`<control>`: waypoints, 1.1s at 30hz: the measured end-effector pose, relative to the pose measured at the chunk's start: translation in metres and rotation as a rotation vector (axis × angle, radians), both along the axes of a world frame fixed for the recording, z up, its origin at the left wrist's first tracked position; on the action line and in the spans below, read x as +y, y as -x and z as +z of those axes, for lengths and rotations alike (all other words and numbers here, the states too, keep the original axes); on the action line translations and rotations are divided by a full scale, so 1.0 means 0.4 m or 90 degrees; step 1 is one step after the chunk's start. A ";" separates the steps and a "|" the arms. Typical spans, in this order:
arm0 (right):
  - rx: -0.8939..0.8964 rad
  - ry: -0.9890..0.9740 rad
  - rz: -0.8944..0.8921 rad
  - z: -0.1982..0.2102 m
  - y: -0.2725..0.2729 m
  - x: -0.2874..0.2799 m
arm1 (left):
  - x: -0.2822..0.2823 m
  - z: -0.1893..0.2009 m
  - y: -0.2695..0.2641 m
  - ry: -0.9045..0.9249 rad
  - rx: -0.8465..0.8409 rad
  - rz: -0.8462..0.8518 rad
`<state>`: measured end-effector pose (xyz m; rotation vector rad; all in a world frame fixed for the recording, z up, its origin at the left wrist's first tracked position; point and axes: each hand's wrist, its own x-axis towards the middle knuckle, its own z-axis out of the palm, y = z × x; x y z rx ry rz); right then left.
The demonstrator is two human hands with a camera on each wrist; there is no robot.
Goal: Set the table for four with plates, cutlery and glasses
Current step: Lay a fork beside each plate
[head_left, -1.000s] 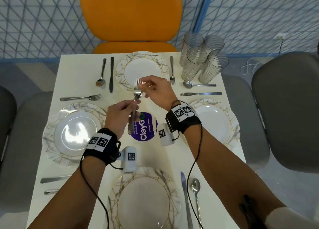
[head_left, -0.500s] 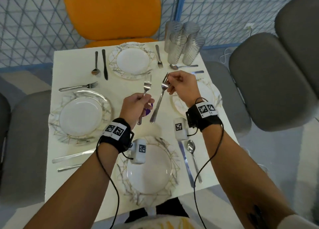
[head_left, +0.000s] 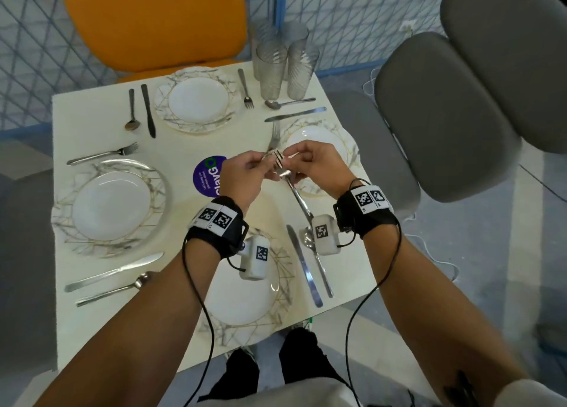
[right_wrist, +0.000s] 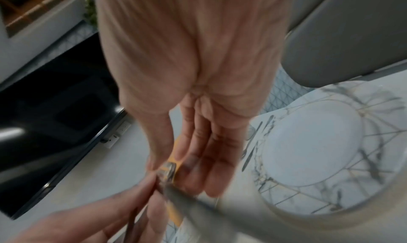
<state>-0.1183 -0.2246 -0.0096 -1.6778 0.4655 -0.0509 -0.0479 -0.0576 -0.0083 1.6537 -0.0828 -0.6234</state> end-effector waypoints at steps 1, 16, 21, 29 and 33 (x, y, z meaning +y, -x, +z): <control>0.022 -0.012 0.020 -0.006 0.012 -0.014 | -0.012 -0.007 0.001 -0.011 -0.003 0.025; 0.297 0.205 -0.002 -0.242 0.189 -0.335 | -0.132 -0.266 0.142 -0.221 0.148 0.087; 0.378 0.231 -0.026 -0.284 0.199 -0.355 | -0.172 -0.298 0.173 -0.291 0.141 0.081; 0.385 0.294 -0.098 -0.341 0.171 -0.339 | -0.207 -0.294 0.193 -0.357 0.144 0.118; 0.415 0.301 -0.104 -0.359 0.168 -0.343 | -0.214 -0.292 0.196 -0.346 0.153 0.120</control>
